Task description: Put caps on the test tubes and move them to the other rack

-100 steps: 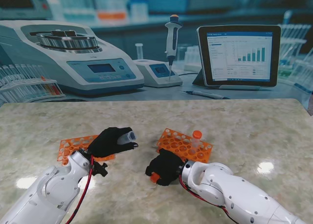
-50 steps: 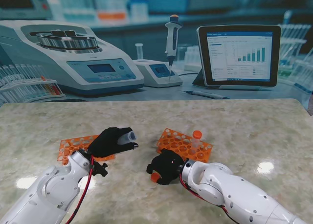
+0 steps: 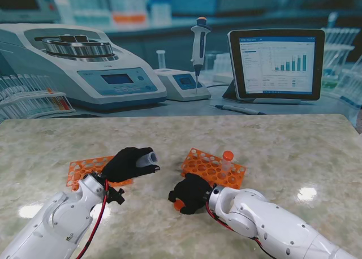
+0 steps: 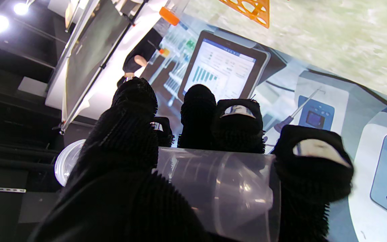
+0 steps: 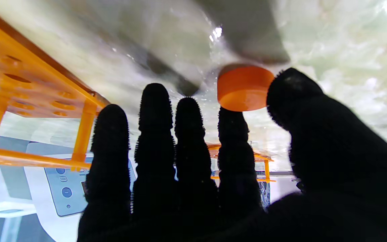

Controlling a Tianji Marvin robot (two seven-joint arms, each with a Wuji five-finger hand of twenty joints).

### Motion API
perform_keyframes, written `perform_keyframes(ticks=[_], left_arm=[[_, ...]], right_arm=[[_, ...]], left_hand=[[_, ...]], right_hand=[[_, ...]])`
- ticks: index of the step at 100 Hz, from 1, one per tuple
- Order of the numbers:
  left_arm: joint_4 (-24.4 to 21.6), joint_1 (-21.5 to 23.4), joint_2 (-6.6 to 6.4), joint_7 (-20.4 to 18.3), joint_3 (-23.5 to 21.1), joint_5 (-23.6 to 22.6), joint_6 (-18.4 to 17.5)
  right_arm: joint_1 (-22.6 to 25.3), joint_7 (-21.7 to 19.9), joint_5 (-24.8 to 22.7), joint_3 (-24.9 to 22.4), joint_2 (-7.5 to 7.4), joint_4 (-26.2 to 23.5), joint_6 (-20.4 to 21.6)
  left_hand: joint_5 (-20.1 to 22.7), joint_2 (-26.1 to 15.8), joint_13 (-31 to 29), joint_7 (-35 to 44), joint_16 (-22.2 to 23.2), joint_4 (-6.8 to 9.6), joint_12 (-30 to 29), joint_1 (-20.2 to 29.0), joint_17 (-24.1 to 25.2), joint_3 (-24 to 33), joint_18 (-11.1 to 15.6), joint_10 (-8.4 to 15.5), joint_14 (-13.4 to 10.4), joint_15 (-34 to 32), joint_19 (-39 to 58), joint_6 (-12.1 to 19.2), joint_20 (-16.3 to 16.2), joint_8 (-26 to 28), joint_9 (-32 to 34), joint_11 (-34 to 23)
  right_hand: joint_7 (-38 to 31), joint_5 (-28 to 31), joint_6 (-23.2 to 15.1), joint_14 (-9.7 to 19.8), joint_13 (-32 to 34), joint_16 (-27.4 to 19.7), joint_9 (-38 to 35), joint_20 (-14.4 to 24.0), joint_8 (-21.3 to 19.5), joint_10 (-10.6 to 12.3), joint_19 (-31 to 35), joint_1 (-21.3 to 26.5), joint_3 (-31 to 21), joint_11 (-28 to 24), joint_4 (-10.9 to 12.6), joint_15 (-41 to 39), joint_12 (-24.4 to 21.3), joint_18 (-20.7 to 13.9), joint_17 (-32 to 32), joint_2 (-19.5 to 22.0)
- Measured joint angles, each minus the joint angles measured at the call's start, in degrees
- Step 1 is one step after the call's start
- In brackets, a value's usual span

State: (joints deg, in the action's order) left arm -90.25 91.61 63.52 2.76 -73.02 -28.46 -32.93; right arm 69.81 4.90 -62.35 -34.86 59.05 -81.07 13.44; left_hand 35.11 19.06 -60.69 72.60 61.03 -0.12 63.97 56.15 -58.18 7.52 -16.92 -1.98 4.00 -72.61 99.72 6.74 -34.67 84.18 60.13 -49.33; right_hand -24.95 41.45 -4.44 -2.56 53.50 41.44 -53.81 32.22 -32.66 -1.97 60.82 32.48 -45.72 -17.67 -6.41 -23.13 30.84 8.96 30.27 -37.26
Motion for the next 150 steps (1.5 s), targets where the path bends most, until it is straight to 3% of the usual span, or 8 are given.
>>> perform_keyframes(ticks=[64, 74, 90, 150], left_arm=[[-0.04, -0.03, -0.02, -0.10, 0.09, 0.01, 0.06], [-0.12, 0.00, -0.02, -0.10, 0.09, 0.01, 0.18], [-0.31, 0.02, -0.03, -0.13, 0.11, 0.01, 0.23], [-0.59, 0.15, -0.03, -0.10, 0.10, -0.02, 0.45]], right_arm=[[0.10, 2.92, -0.39, 0.63, 0.30, 1.15, -1.45], [-0.02, 3.24, -0.21, 0.87, 0.33, 1.36, -1.48], [-0.28, 4.09, 0.24, 1.34, 0.48, 1.91, -1.52], [-1.33, 6.53, 1.90, 3.04, 1.14, 3.67, -1.04]], left_hand=[[0.00, -0.01, 0.00, 0.00, 0.00, 0.00, 0.00, 0.00, 0.01, 0.00, 0.00, 0.01, 0.00, 0.02, 0.00, 0.01, 0.00, 0.00, 0.00, 0.00], [0.00, -0.01, 0.00, 0.00, -0.01, 0.00, 0.00, 0.00, 0.01, 0.00, 0.00, 0.01, 0.00, 0.03, 0.00, 0.01, 0.00, 0.00, 0.00, 0.00], [0.00, -0.01, 0.00, 0.00, -0.01, 0.00, 0.00, 0.00, 0.01, 0.00, 0.00, 0.01, 0.00, 0.04, 0.00, 0.01, 0.00, 0.00, 0.00, 0.00], [0.00, -0.01, 0.00, 0.00, -0.02, 0.00, 0.00, 0.00, 0.01, 0.00, 0.00, 0.01, 0.00, 0.04, 0.00, 0.01, 0.00, 0.00, 0.00, 0.00]], right_hand=[[-3.00, 0.68, -0.45, 0.89, 5.06, 3.30, -2.97, 2.64, -4.34, 0.00, 2.29, 1.62, -1.07, -3.62, 0.00, -3.55, 4.24, -0.03, 3.10, -1.42], [-3.88, 0.68, -0.47, 1.05, 5.59, 3.95, -3.11, 3.23, -4.30, 0.09, 2.41, 3.20, -1.09, -3.96, -1.82, -3.12, 4.90, -0.07, 3.69, -1.61], [-7.34, 0.62, -0.47, 1.38, 6.75, 4.74, -5.05, 3.90, -1.80, 0.11, 3.05, 4.78, -1.71, -4.47, -3.45, -4.17, 10.07, -0.09, 4.90, -3.52], [-12.12, 0.48, -1.16, 1.93, 10.31, 7.66, -9.11, 3.98, 5.03, 0.73, 3.85, 6.71, -5.18, -4.95, -5.30, -6.88, 13.63, -0.10, 8.22, -5.75]])
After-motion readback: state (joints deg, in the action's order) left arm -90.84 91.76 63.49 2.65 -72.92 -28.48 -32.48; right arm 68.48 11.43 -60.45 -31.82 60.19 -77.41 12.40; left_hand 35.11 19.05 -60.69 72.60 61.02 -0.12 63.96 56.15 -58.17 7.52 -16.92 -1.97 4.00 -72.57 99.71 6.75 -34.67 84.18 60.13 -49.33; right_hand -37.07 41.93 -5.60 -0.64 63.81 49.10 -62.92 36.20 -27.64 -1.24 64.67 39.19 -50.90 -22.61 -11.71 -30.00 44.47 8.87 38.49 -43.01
